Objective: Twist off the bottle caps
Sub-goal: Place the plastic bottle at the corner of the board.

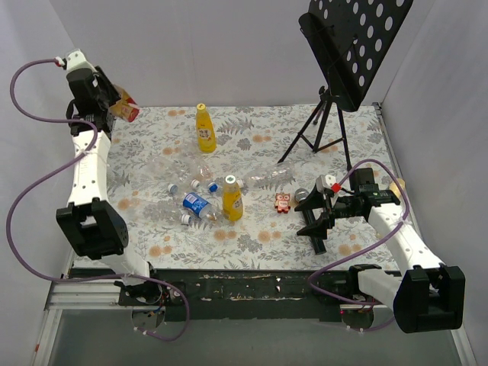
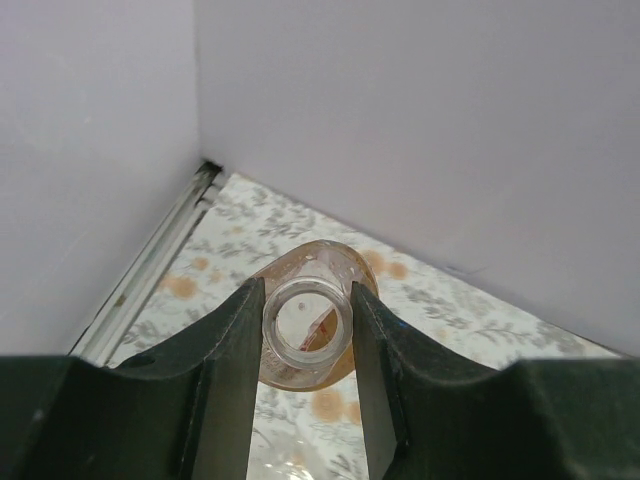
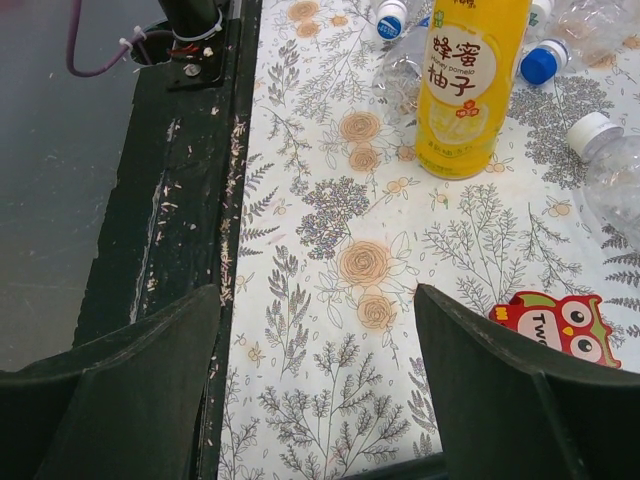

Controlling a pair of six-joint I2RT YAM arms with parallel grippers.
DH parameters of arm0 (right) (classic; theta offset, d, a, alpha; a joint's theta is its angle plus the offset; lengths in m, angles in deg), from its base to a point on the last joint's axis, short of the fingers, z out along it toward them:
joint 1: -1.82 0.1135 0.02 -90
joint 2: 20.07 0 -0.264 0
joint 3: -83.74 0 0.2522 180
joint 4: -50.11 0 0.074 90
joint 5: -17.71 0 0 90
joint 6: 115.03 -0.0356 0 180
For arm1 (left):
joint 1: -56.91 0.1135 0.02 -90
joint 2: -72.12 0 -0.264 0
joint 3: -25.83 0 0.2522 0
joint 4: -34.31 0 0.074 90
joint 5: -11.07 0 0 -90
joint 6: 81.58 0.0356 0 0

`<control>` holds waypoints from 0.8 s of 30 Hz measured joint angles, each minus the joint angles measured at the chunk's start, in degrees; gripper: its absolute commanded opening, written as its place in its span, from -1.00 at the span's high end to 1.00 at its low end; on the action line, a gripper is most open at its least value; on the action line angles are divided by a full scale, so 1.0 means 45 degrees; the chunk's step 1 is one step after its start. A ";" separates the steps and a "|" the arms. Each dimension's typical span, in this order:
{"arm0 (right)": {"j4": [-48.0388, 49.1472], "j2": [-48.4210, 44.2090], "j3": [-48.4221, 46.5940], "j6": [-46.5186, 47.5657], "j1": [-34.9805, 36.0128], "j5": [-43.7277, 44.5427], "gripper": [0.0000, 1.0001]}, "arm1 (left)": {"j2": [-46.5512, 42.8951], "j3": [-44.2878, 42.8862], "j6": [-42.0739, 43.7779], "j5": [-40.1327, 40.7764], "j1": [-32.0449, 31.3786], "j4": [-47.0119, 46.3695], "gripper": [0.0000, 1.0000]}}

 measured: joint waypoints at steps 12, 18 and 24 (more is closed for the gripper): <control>-0.0005 0.0282 0.0000 0.0000 0.0000 0.0049 -0.71 | 0.3895 0.0364 -0.0107 -0.0092 0.1039 -0.0185 1.00; -0.0005 0.0423 0.0000 0.0005 0.0000 0.0058 -0.71 | 0.4702 0.0039 0.0112 -0.0175 0.0908 -0.0068 0.96; -0.0010 0.0427 0.0000 0.0005 0.0000 0.0083 -0.71 | 0.5003 -0.0189 0.0607 -0.0102 0.0588 -0.0053 0.47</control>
